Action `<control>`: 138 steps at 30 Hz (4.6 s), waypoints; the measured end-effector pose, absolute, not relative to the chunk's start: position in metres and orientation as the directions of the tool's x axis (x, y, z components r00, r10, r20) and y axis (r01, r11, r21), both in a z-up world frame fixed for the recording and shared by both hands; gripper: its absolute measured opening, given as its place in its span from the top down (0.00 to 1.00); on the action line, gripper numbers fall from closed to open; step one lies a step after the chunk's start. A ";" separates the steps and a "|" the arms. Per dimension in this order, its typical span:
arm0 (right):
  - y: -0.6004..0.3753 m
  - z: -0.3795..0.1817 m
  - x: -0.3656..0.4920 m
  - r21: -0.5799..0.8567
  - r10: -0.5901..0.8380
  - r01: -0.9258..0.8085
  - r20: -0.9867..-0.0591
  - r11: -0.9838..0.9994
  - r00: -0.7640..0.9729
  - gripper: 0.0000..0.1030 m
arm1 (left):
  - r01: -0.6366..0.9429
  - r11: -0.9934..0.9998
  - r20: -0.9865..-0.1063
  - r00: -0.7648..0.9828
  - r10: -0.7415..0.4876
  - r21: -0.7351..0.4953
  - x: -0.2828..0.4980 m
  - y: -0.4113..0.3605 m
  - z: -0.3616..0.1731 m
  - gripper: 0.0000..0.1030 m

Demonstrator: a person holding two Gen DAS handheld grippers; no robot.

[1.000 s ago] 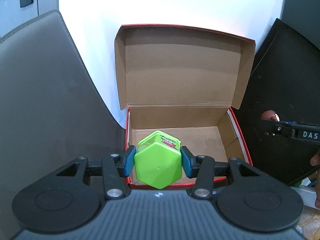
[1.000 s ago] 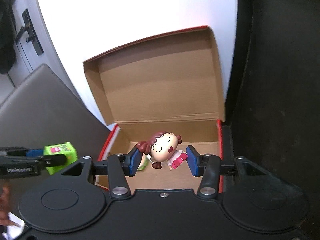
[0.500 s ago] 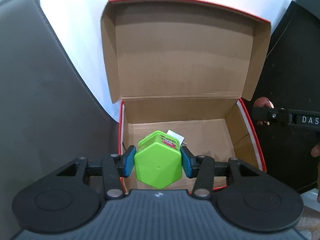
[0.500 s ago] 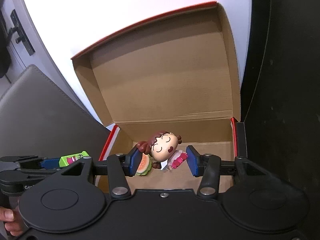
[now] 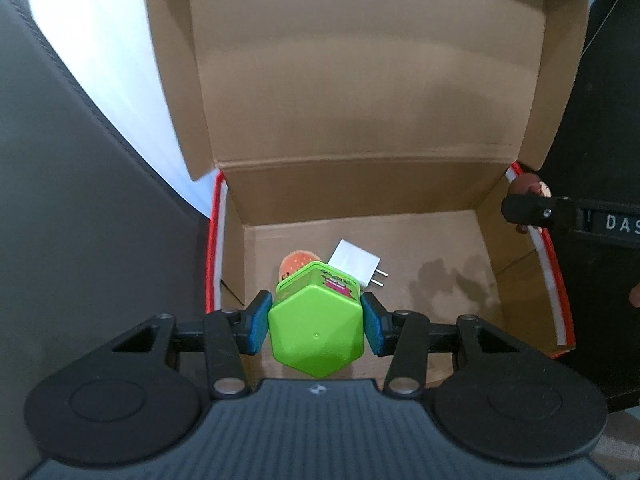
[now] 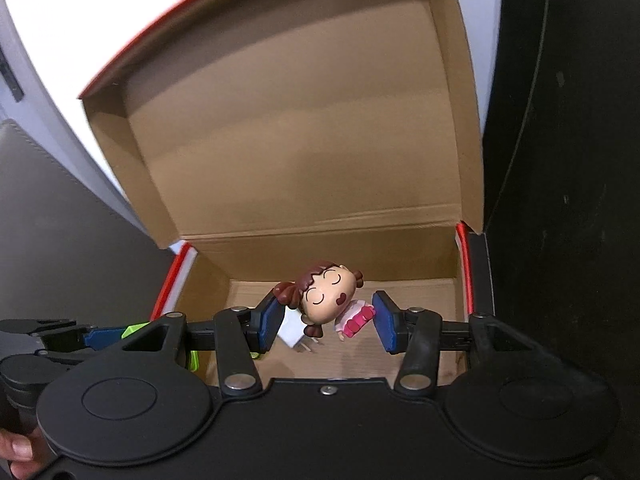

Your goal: Organize objects

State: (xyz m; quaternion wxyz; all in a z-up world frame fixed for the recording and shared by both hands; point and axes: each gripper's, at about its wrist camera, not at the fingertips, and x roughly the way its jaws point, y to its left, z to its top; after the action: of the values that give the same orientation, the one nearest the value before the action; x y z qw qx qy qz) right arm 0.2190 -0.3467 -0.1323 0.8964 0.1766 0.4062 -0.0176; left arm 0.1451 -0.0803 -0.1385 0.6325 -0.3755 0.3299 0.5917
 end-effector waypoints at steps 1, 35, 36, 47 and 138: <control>-0.347 -0.135 0.220 0.305 0.112 0.178 -0.735 0.936 0.669 0.54 | -0.997 0.021 -0.869 0.078 0.489 -0.078 0.148 -0.078 -0.144 0.54; -0.345 -0.216 0.255 0.339 0.132 0.275 -0.811 0.900 0.570 0.54 | -0.995 0.080 -0.953 -0.031 0.303 0.057 0.176 -0.018 -0.238 0.53; -0.344 -0.219 0.257 0.335 0.130 0.276 -0.815 0.901 0.565 0.54 | -0.995 0.081 -0.953 -0.032 0.303 0.059 0.175 -0.018 -0.238 0.53; -0.340 -0.244 0.292 0.288 0.095 0.300 -0.846 0.909 0.525 0.54 | -0.995 0.084 -0.948 -0.026 0.317 0.056 0.165 -0.024 -0.227 0.51; -0.303 -0.065 0.093 0.272 0.043 0.185 -0.660 0.944 0.750 0.00 | -0.992 0.098 -0.721 0.124 0.682 -0.077 0.128 -0.216 0.005 0.00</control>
State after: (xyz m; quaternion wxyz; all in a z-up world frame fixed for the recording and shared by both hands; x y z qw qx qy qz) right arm 0.0933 -0.3030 -0.0647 0.9212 0.1623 0.3515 -0.0386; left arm 0.1282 -0.2162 0.0045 0.6911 -0.2902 0.2674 0.6055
